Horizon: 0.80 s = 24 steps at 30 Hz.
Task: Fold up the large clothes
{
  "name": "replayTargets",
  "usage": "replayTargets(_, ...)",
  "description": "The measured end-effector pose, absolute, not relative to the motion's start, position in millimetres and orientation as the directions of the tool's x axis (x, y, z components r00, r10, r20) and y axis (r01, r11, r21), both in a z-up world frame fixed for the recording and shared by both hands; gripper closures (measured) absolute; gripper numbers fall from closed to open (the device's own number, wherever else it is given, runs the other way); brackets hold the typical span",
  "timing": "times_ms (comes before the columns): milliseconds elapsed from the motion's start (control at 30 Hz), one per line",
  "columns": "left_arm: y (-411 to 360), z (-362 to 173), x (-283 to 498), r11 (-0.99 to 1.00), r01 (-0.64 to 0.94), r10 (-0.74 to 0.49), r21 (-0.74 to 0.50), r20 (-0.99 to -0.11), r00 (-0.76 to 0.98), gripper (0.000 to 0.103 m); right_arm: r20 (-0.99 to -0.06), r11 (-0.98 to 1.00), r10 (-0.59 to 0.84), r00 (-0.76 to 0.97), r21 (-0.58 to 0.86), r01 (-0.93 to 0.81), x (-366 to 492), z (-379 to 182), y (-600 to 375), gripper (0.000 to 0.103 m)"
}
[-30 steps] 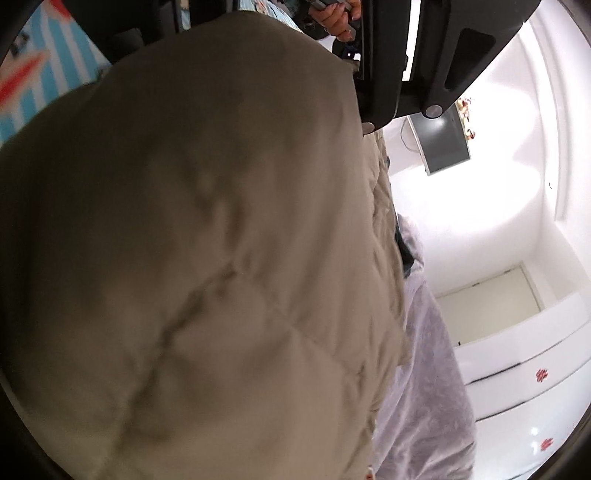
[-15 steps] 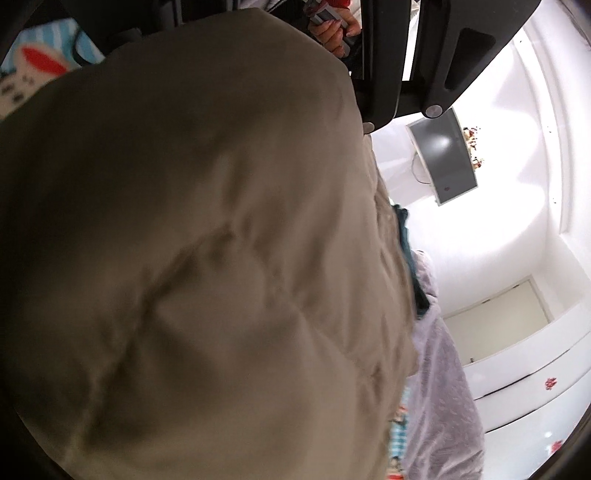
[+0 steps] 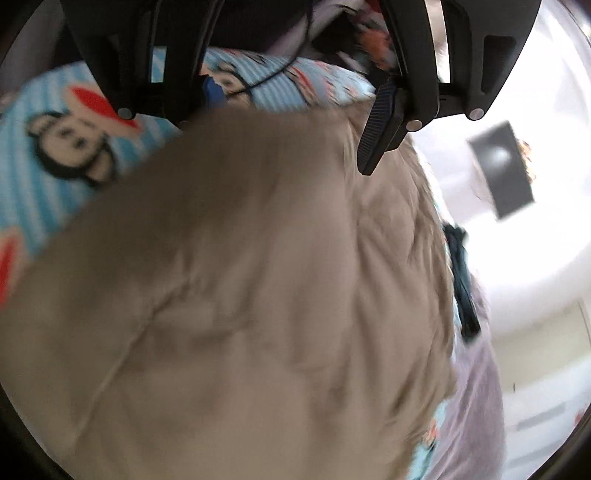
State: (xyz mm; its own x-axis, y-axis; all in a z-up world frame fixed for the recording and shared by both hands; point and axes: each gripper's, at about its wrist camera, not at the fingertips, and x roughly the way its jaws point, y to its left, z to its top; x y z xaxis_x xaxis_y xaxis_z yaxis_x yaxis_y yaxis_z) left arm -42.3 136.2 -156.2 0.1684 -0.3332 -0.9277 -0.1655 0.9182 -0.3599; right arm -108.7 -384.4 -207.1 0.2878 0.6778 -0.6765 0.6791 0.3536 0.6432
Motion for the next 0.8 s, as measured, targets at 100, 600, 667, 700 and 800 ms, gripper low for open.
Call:
replayTargets(100,146,-133,-54,0.931,-0.122,-0.317,-0.345,-0.926,0.204,0.045,-0.696,0.467,0.68,0.23,0.653,0.596,-112,-178,-382,0.036)
replayTargets(600,80,-100,-1,0.982,0.053,-0.19,-0.183,-0.924,0.333,0.045,-0.884,0.803,0.412,0.222,0.467,0.371,4,-103,-330,0.073)
replayTargets(667,90,-93,-3,0.99,0.011,-0.132,-0.137,-0.923,0.363,0.045,-0.909,0.849,0.359,0.212,0.412,0.331,15,-98,-323,0.073)
replayTargets(700,96,-92,-3,0.992,-0.006,-0.113,-0.124,-0.923,0.368,0.045,-0.918,0.863,0.336,0.212,0.39,0.321,10,-100,-328,0.073)
replayTargets(800,121,-98,1,0.992,-0.057,-0.086,-0.112,-0.935,0.345,0.045,-0.933,0.867,0.303,0.196,0.355,0.351,7,-106,-342,0.072)
